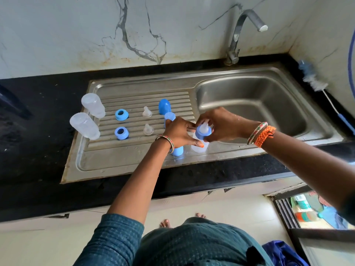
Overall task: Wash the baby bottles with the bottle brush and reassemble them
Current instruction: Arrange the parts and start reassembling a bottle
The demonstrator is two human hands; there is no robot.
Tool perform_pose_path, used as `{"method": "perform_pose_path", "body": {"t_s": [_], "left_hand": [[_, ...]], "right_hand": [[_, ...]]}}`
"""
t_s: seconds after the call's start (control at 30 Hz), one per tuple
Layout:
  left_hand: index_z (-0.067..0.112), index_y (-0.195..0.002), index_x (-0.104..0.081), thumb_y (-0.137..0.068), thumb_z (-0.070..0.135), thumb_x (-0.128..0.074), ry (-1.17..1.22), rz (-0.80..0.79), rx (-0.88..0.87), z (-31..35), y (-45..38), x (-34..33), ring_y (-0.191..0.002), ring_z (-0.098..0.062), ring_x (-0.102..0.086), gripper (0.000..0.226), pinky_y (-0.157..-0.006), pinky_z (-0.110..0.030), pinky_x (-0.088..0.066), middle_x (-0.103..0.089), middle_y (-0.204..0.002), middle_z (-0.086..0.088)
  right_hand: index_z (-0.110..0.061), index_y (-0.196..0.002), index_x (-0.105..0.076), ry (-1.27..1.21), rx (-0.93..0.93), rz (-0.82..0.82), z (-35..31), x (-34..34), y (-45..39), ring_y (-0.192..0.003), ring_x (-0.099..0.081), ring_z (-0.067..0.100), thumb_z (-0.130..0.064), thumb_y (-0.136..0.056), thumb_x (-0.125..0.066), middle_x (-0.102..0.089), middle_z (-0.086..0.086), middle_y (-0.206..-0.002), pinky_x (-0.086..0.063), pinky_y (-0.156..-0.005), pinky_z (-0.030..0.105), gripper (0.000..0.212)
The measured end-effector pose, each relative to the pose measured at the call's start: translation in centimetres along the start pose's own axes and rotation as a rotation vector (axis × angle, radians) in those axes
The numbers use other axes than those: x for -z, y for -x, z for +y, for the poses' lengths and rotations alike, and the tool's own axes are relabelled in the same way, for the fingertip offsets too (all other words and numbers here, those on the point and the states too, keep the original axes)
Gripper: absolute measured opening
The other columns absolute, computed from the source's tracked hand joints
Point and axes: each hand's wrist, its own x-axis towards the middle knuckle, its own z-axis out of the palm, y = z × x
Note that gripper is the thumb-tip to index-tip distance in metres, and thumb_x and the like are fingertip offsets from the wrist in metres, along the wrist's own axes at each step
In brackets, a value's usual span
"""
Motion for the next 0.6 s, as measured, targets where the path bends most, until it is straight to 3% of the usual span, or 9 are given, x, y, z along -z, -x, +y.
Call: {"method": "perform_pose_path", "body": {"t_s": [0.2, 0.3, 0.4, 0.5, 0.6], "left_hand": [[0.026, -0.094, -0.074, -0.035, 0.077, -0.068, -0.029, 0.071, -0.053, -0.5, -0.3, -0.6, -0.092, -0.002, -0.065, 0.078, -0.089, -0.041, -0.049, -0.074, -0.09, 0.012], [0.027, -0.093, -0.074, -0.035, 0.077, -0.068, -0.033, 0.112, -0.04, -1.0, -0.4, -0.9, -0.093, -0.003, -0.065, 0.077, -0.091, -0.041, -0.048, -0.074, -0.09, 0.013], [0.029, -0.095, -0.074, -0.045, 0.066, -0.078, -0.095, 0.146, -0.018, -0.4, 0.0, -1.0, -0.099, -0.003, -0.063, 0.063, -0.095, -0.036, -0.036, -0.073, -0.092, 0.013], [0.032, -0.098, -0.073, -0.057, 0.053, -0.081, -0.171, 0.211, -0.029, 0.1, 0.5, -1.0, -0.101, -0.006, -0.058, 0.047, -0.079, -0.033, -0.024, -0.073, -0.092, 0.014], [0.035, -0.101, -0.071, -0.063, 0.048, -0.079, -0.221, 0.229, -0.044, 0.4, 1.0, -1.1, -0.098, -0.009, -0.056, 0.04, -0.072, -0.032, -0.017, -0.073, -0.093, 0.014]], "right_hand": [[-0.016, -0.088, -0.073, -0.158, -0.141, 0.155, 0.7, -1.1, 0.0, -0.069, -0.062, 0.006, -0.026, -0.057, -0.088, -0.071, -0.005, -0.08, -0.048, -0.065, 0.019, 0.036], [-0.015, -0.082, -0.07, -0.209, -0.297, 0.301, 0.1, -2.3, 0.7, -0.066, -0.06, 0.012, -0.03, -0.055, -0.088, -0.068, -0.003, -0.074, -0.047, -0.061, 0.027, 0.036], [-0.017, -0.074, -0.064, -0.247, -0.467, 0.474, -1.4, -4.0, 1.3, -0.064, -0.059, 0.014, -0.036, -0.055, -0.085, -0.066, -0.001, -0.069, -0.039, -0.056, 0.024, 0.034], [-0.017, -0.077, -0.063, -0.311, -0.653, 0.639, -3.2, -5.6, 1.3, -0.068, -0.061, 0.019, -0.039, -0.059, -0.079, -0.067, 0.001, -0.072, -0.035, -0.055, 0.025, 0.033], [-0.016, -0.085, -0.064, -0.333, -0.74, 0.723, -4.4, -6.5, 1.1, -0.077, -0.063, 0.026, -0.042, -0.063, -0.075, -0.069, 0.004, -0.082, -0.042, -0.064, 0.027, 0.036]]}}
